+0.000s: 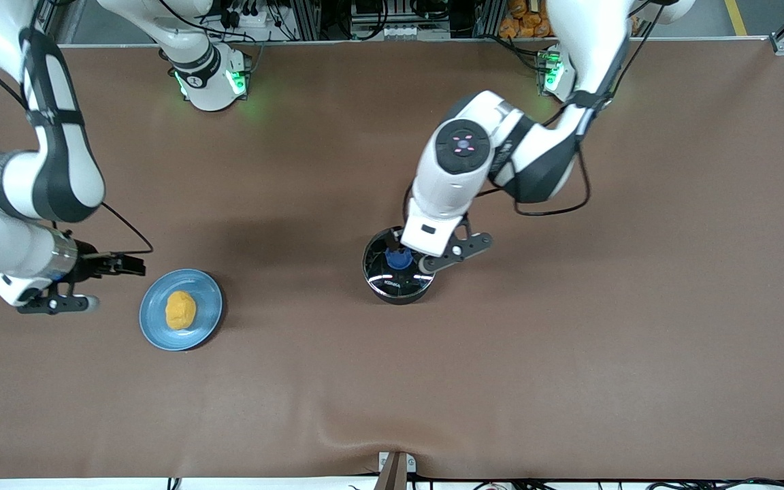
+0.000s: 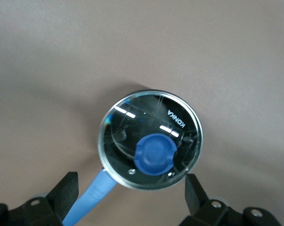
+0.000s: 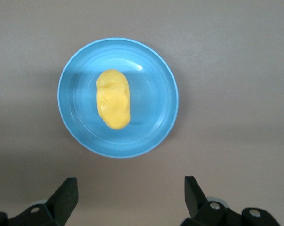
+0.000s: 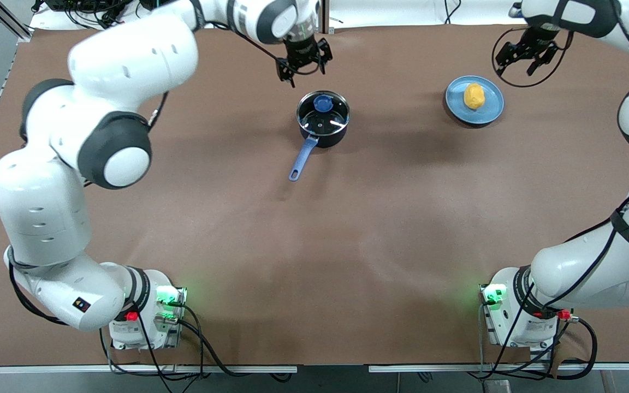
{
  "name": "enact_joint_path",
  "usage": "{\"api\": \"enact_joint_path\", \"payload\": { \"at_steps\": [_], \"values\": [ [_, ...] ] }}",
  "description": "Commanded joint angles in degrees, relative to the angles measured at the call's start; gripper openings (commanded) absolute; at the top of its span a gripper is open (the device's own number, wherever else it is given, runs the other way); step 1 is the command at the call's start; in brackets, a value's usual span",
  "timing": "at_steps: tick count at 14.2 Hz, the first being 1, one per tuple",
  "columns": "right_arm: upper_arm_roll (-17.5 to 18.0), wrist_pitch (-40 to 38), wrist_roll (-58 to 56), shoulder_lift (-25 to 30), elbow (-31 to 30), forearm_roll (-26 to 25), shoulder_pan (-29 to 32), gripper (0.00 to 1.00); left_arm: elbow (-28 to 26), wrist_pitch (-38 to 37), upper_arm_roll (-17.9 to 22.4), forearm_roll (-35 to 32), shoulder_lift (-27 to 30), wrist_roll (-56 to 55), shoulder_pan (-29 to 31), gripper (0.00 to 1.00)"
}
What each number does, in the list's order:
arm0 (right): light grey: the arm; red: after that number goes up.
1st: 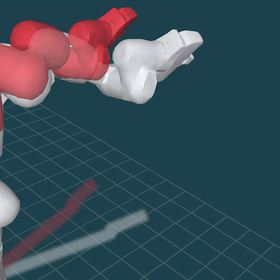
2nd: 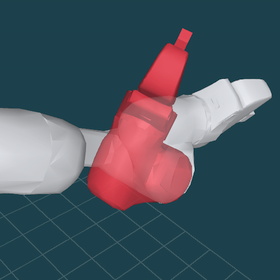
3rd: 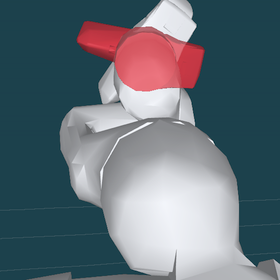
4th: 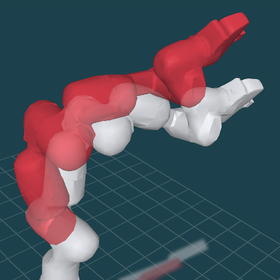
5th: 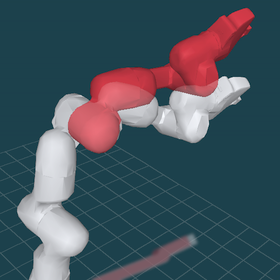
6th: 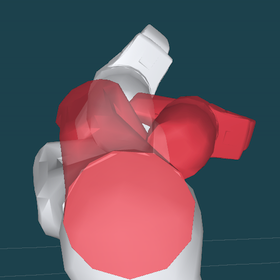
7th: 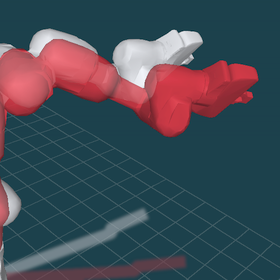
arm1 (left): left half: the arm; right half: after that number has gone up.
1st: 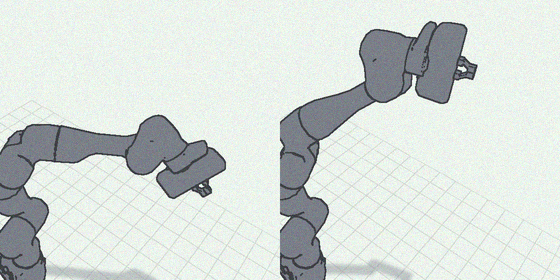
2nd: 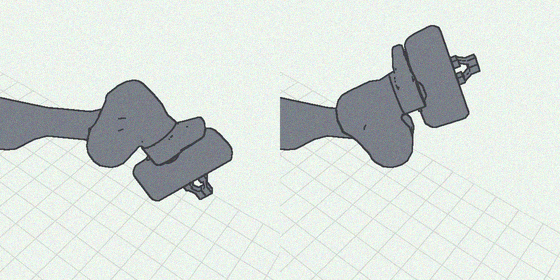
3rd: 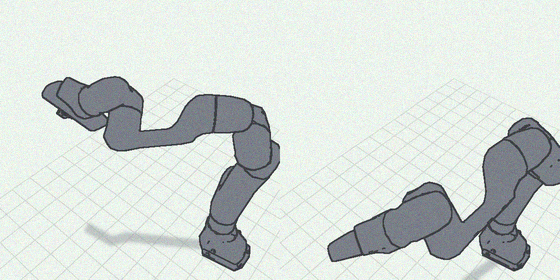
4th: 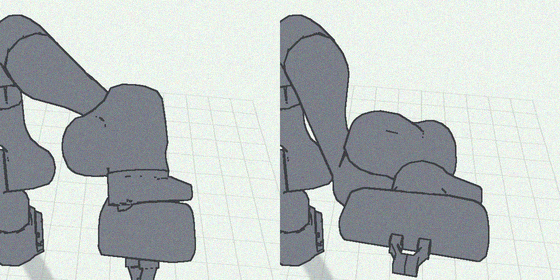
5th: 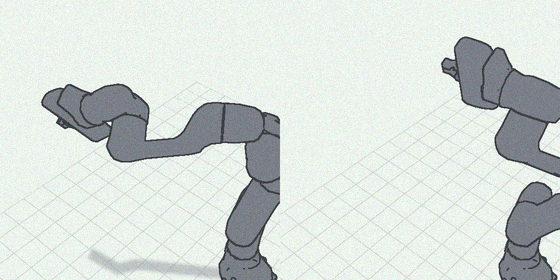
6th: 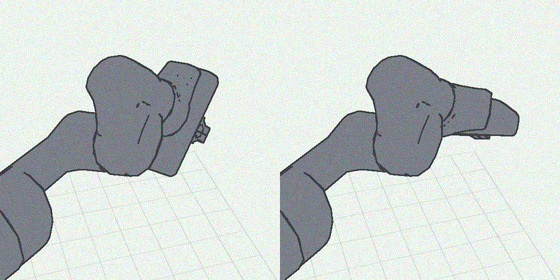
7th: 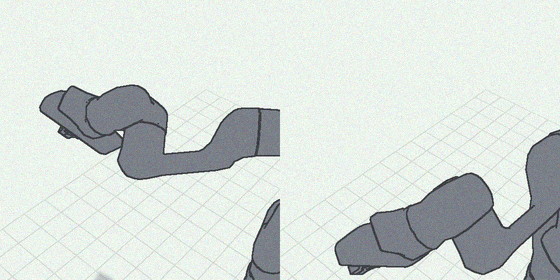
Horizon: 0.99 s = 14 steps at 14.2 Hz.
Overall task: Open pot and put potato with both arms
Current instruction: 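Reach the left gripper to the lid knob while the right gripper reaches the potato, then grasp the lid knob with the left gripper while the right gripper grasps potato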
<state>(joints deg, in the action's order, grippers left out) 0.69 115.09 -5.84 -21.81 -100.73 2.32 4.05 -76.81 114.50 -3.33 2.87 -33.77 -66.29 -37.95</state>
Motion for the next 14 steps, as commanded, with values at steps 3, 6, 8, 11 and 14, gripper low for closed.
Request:
{"api": "enact_joint_path", "payload": {
  "at_steps": [3, 6, 8, 11, 14],
  "values": [
    [0.6, 4.4, 3.9, -5.1, 0.8, 5.0, -0.4, 1.00, 3.6, 2.6, 3.4, -0.2, -5.3, -12.9, -5.1, 1.00],
    [0.6, 9.2, 7.1, -7.6, -0.3, 5.6, -2.0, 1.00, 3.5, 3.1, 3.4, -0.2, -6.0, -16.8, -5.2, 1.00],
    [0.6, 14.0, 7.9, -8.9, -2.1, 5.6, -3.0, 1.00, 3.4, 4.3, 3.4, -0.3, -7.1, -16.6, -5.3, 1.00],
    [0.6, 16.7, 7.8, -10.8, -2.0, 5.6, -3.1, 1.00, 3.3, 4.4, 3.3, -0.4, -7.5, -13.8, -5.2, 1.00],
    [0.5, 18.2, 7.7, -11.7, -2.1, 5.5, -2.8, 1.00, 3.3, 4.4, 3.3, -0.3, -8.2, -9.0, -5.2, 1.00]
  ]
}}
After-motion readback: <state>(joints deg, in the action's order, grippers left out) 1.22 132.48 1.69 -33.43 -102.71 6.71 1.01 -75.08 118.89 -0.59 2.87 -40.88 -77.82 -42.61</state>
